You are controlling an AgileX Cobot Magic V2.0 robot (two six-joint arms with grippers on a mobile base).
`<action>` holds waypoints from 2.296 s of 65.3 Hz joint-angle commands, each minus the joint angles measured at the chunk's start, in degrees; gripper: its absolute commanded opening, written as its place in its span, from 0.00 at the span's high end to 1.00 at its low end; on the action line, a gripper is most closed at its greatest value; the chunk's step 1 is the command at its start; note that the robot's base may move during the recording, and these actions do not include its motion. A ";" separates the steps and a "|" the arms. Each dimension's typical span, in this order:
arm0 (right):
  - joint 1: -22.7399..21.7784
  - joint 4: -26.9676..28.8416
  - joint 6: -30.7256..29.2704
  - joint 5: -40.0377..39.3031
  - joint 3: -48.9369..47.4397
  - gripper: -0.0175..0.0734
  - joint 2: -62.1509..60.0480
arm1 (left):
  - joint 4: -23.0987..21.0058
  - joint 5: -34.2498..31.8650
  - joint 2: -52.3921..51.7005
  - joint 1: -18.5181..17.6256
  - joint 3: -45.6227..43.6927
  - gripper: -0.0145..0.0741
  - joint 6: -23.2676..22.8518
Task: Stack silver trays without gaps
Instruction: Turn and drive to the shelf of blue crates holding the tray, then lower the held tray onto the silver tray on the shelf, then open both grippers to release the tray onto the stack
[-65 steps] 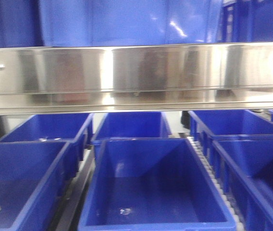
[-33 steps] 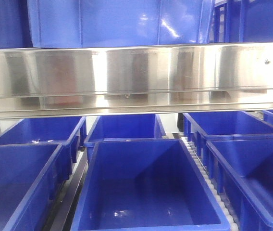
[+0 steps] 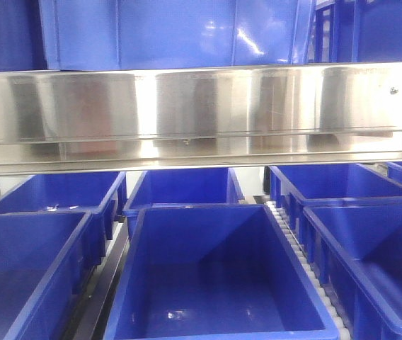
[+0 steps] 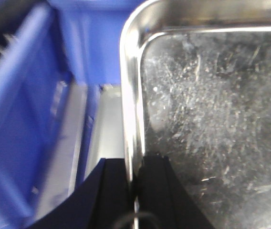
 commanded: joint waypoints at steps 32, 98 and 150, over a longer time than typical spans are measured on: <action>-10.06 17.24 -17.33 3.27 -21.62 0.89 25.28 | -36.62 -17.15 18.93 17.65 -6.52 0.85 25.00; -10.40 18.02 -17.33 10.05 -21.60 0.82 29.29 | -37.30 -14.03 24.44 17.65 -9.43 0.44 24.33; -12.93 17.55 -17.33 13.71 -21.60 0.64 25.86 | -31.38 -3.95 24.33 17.65 -18.10 0.77 21.34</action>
